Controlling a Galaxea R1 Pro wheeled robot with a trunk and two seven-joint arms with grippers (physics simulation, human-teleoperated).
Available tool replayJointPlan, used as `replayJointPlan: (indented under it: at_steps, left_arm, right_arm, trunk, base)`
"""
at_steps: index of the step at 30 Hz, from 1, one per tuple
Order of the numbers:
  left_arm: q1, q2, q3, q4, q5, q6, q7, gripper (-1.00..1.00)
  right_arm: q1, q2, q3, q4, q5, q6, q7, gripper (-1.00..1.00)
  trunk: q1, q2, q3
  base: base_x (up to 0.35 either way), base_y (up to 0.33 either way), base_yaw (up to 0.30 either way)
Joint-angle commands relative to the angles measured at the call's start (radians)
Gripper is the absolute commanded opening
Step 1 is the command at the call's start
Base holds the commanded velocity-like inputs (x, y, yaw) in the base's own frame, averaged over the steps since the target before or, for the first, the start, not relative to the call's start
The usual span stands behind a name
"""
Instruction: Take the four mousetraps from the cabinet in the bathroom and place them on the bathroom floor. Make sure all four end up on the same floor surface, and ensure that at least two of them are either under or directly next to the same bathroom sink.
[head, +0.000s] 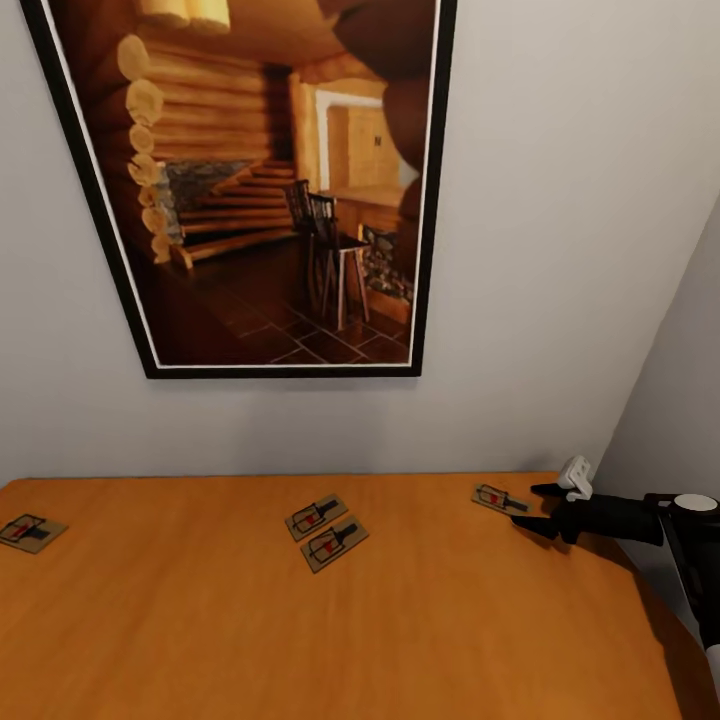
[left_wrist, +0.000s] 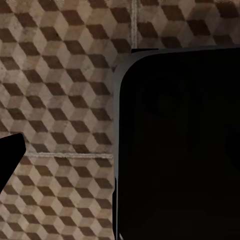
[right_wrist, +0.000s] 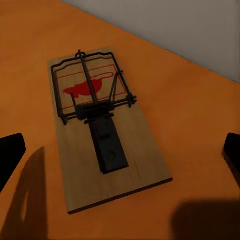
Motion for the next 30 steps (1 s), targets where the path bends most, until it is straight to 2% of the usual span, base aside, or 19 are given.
replayJointPlan:
  at_steps: [1, 25, 30]
  left_arm:
    - [-0.001, 0.0, -0.001, 0.002, -0.001, -0.005, 0.003, 1.0]
    - [-0.001, 0.0, 0.0, 0.002, -0.001, -0.005, 0.003, 1.0]
    - [-0.001, 0.0, 0.0, 0.002, -0.001, -0.005, 0.003, 1.0]
  right_arm:
    - [-0.001, 0.0, -0.001, -0.001, 0.004, 0.01, 0.006, 1.0]
    - [-0.001, 0.0, -0.001, -0.001, 0.004, 0.01, 0.005, 1.0]
    - [-0.001, 0.001, -0.001, -0.001, 0.018, 0.01, 0.005, 1.0]
  trunk:
    - [0.0, 0.0, -0.002]
    - [0.0, 0.0, -0.03]
    - [0.0, 0.0, -0.035]
  base:
    - [0.019, 0.0, 0.0]
    - [0.002, 0.0, 0.0]
    - [0.0, 0.0, 0.0]
